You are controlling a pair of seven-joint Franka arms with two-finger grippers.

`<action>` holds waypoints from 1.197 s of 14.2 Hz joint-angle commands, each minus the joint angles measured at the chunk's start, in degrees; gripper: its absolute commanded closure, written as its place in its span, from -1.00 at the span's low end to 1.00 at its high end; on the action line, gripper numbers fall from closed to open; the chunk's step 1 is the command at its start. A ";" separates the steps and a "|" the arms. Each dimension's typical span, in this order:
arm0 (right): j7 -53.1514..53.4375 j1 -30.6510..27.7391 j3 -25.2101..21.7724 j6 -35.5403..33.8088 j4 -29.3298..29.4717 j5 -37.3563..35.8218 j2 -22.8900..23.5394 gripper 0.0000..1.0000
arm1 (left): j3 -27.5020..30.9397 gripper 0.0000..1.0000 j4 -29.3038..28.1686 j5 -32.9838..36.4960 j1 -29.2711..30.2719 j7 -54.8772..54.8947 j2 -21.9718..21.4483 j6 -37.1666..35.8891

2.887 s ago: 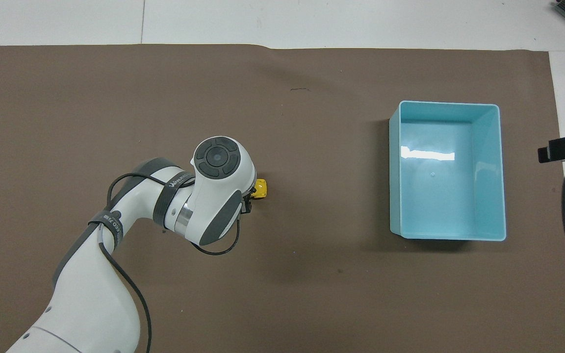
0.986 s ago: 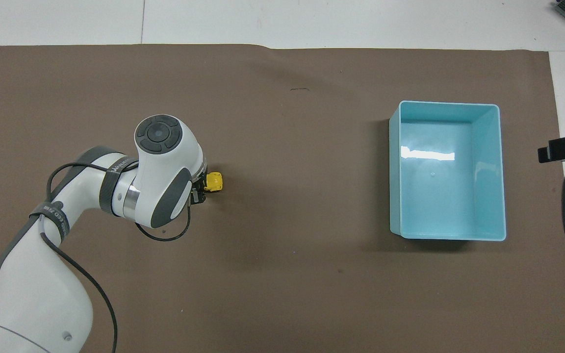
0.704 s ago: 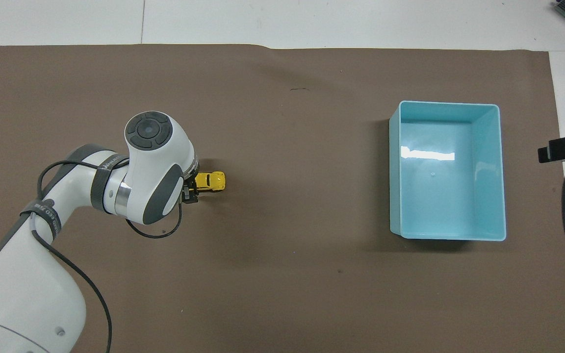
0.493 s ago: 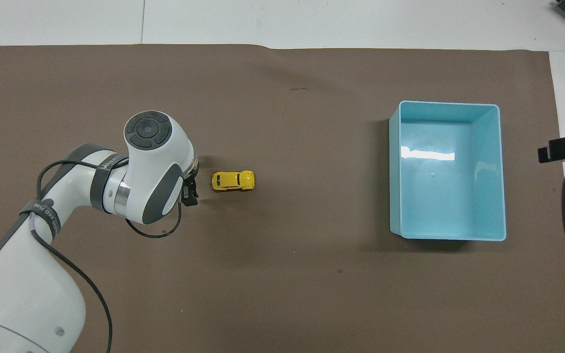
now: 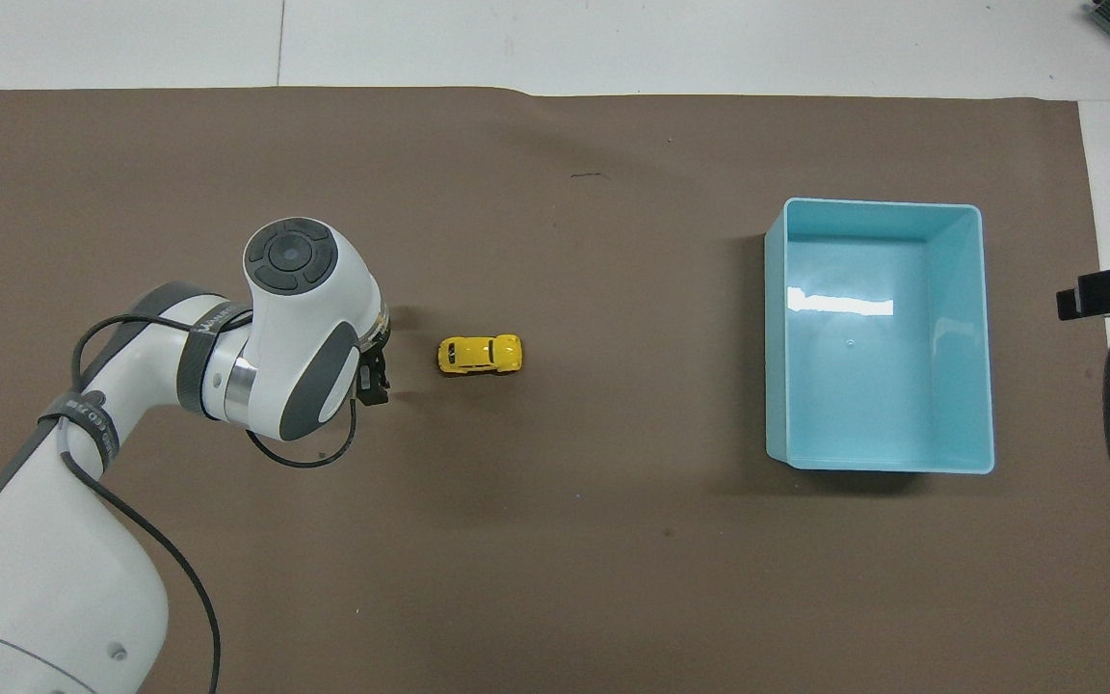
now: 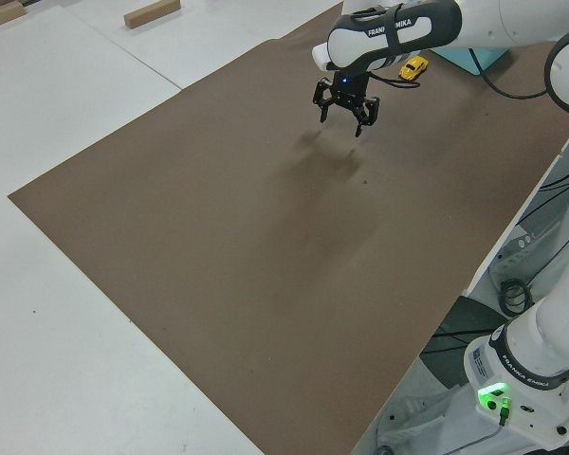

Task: Wind up and store yellow beetle car
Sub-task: 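Lift the left gripper away as the car rolls toward the box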

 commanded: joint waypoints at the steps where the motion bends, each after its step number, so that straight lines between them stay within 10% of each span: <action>1: 0.71 -0.50 0.47 -0.20 -0.52 -0.69 -0.82 -1.00 | -0.26 -1.00 -0.39 1.12 0.52 0.40 -1.00 -0.37; 17: 1.15 -0.06 1.35 -0.20 -0.52 1.15 -0.82 -1.00 | -0.26 -1.00 2.77 1.12 3.86 15.15 -5.48 -2.65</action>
